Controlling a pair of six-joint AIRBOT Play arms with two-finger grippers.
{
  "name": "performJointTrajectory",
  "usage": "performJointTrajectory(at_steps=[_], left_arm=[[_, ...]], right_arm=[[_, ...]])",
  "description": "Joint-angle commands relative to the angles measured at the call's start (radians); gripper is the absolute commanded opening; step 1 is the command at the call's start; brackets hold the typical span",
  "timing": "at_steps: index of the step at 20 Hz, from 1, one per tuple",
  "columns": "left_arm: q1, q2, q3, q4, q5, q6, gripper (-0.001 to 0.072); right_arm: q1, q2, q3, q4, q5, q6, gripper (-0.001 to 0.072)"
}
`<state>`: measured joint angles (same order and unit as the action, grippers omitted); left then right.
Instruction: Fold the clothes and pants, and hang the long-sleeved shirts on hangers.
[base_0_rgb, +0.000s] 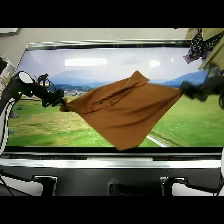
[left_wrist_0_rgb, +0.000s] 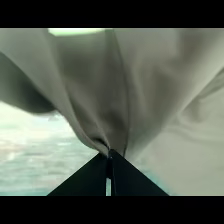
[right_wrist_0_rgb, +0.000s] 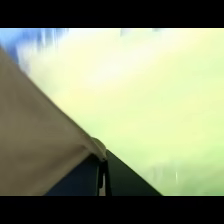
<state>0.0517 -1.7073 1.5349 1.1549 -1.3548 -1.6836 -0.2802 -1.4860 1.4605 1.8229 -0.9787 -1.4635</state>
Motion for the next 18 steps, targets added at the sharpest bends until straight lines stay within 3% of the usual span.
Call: performJointTrajectory(at_steps=[1, 5, 7, 9, 10, 12, 13, 15, 18], left_arm=[[-0.04, -0.006, 0.0, 0.001, -0.014, 0.0, 0.0016], [-0.091, -0.031, 0.0, 0.001, -0.014, 0.0, 0.0016], [-0.101, -0.035, 0.0, 0.0, -0.014, -0.001, 0.0016], [-0.1, -0.034, 0.0, 0.001, -0.018, 0.0, 0.0016], [-0.098, -0.034, 0.0, 0.0, -0.019, 0.0, 0.0015], [-0.094, -0.034, 0.0, 0.0, -0.019, 0.0, 0.0016], [-0.092, -0.034, 0.0, 0.0, -0.019, 0.0, 0.0015], [-0.092, -0.034, 0.0, 0.0, -0.019, 0.0, 0.0015], [-0.092, -0.034, 0.0, 0.0, -0.019, 0.0, 0.0015]], right_arm=[[0.005, -0.165, 0.301, -0.069, 0.008, 0.142, 0.0034], [0.035, -0.305, 0.369, 0.034, -0.027, 0.208, 0.0044], [0.034, -0.319, 0.369, 0.112, -0.089, 0.18, 0.021], [0.006, -0.285, 0.369, 0.13, -0.181, 0.082, 0.0217], [-0.023, -0.256, 0.369, 0.131, -0.245, 0.041, 0.0286], [-0.093, -0.203, 0.365, 0.131, -0.4, -0.004, 0.0547], [-0.13, -0.179, 0.355, 0.135, -0.467, -0.004, 0.0586], [-0.194, -0.11, 0.259, 0.198, -0.541, -0.033, 0.0583], [-0.222, 0.038, -0.056, 0.306, -0.503, -0.074, 0.0583]])
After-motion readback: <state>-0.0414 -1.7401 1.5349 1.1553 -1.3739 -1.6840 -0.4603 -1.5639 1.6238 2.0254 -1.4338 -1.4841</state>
